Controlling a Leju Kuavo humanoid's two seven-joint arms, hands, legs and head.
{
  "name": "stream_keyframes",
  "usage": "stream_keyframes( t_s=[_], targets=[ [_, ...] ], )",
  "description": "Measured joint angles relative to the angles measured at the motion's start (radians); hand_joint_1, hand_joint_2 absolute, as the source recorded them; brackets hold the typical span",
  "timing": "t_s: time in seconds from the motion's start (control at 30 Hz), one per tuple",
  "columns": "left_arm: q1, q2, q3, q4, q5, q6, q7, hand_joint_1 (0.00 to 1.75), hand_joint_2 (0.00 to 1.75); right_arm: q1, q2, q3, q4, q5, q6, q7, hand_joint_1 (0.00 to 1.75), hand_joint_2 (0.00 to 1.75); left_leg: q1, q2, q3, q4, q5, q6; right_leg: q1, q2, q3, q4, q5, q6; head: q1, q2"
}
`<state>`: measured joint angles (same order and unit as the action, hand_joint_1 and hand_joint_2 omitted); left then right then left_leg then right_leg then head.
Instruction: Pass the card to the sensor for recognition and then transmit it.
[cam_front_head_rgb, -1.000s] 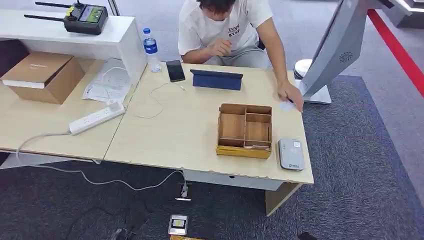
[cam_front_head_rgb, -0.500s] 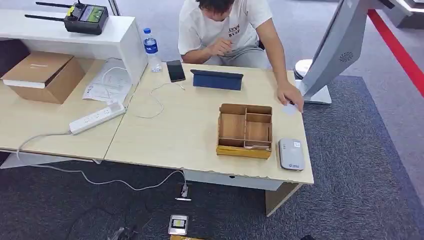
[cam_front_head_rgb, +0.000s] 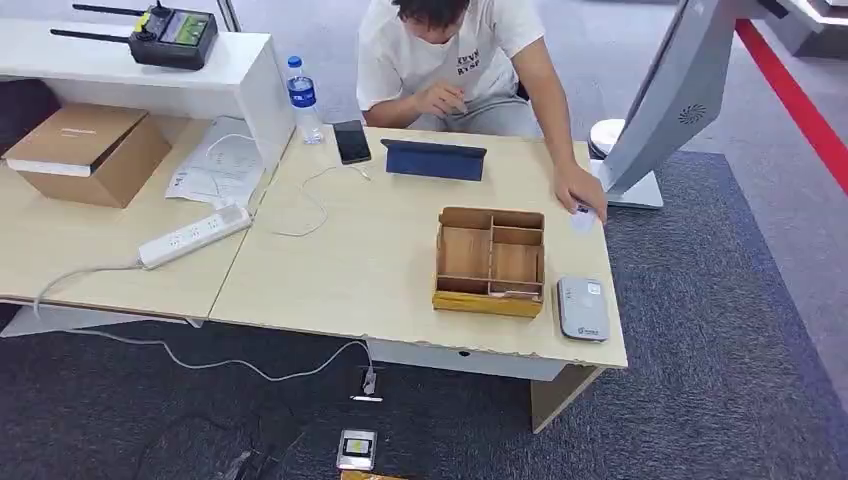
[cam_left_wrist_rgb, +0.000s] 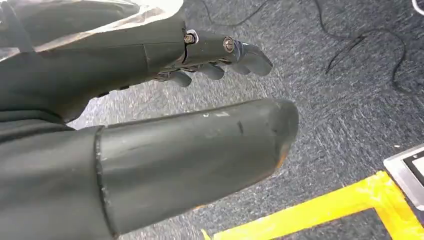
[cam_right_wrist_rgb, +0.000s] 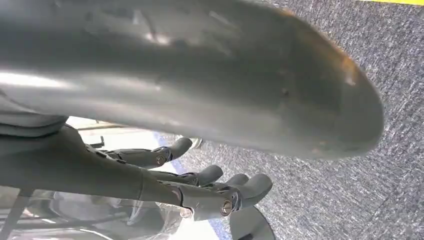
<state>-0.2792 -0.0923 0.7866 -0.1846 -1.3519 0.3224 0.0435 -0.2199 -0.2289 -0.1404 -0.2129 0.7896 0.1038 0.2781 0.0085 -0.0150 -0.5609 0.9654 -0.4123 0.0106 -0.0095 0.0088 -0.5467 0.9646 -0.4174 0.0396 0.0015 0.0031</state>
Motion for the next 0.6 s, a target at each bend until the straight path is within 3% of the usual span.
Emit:
stream_keyframes(
  t_s=[0.6],
  targets=[
    [0.022,0.008,0.006,0.0,0.063,-0.008,-0.009,0.0,0.0,0.0,-0.003,-0.001,0.001,-0.014,-0.008,-0.004,0.0,0.0,0.0,0.0,0.0,0.0,0.0,0.0,0.0,0.0,0.0,0.0,0.0,0.0,0.0,0.0]
  ],
)
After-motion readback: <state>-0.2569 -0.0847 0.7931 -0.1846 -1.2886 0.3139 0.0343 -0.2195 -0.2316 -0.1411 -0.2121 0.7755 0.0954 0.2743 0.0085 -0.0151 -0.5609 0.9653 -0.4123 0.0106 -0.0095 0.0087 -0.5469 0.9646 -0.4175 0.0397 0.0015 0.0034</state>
